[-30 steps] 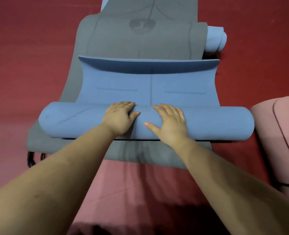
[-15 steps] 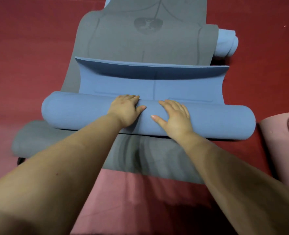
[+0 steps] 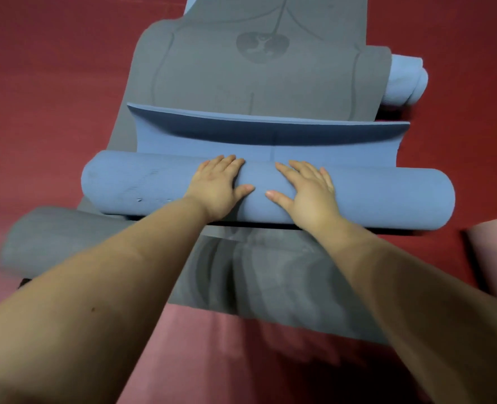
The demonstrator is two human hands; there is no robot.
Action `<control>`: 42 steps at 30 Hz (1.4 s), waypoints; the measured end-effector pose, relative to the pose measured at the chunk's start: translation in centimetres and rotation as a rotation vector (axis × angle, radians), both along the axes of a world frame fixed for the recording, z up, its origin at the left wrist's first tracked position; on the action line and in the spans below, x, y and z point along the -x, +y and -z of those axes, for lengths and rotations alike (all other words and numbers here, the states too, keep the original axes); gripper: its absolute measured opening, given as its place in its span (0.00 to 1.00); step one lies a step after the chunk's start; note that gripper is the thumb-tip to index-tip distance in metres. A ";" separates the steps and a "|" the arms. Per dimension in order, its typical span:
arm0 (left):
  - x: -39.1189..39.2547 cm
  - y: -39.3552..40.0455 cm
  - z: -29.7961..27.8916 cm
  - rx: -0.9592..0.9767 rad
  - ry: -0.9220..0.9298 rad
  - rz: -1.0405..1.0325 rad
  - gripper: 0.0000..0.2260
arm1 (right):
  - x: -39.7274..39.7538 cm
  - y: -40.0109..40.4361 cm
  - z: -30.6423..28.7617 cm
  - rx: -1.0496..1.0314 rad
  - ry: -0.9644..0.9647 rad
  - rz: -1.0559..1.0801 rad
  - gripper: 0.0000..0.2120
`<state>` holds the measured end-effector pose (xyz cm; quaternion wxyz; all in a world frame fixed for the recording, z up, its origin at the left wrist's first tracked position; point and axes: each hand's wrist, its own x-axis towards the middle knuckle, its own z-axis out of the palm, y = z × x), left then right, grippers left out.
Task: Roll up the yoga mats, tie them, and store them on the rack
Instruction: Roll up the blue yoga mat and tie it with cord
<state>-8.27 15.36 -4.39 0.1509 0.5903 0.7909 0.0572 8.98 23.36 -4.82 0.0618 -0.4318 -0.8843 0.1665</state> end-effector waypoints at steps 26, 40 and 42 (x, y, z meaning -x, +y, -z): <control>-2.2 -6.8 -7.7 -0.321 0.152 0.084 0.48 | -2.9 -4.0 -9.9 -0.210 -0.111 -0.194 0.48; -12.7 -25.7 -14.3 -0.327 0.235 0.215 0.50 | -14.1 -24.7 -14.0 -0.306 -0.021 -0.044 0.49; -13.9 -27.8 -13.3 -0.259 0.219 0.230 0.51 | -15.0 -27.3 -12.8 -0.228 -0.055 -0.026 0.48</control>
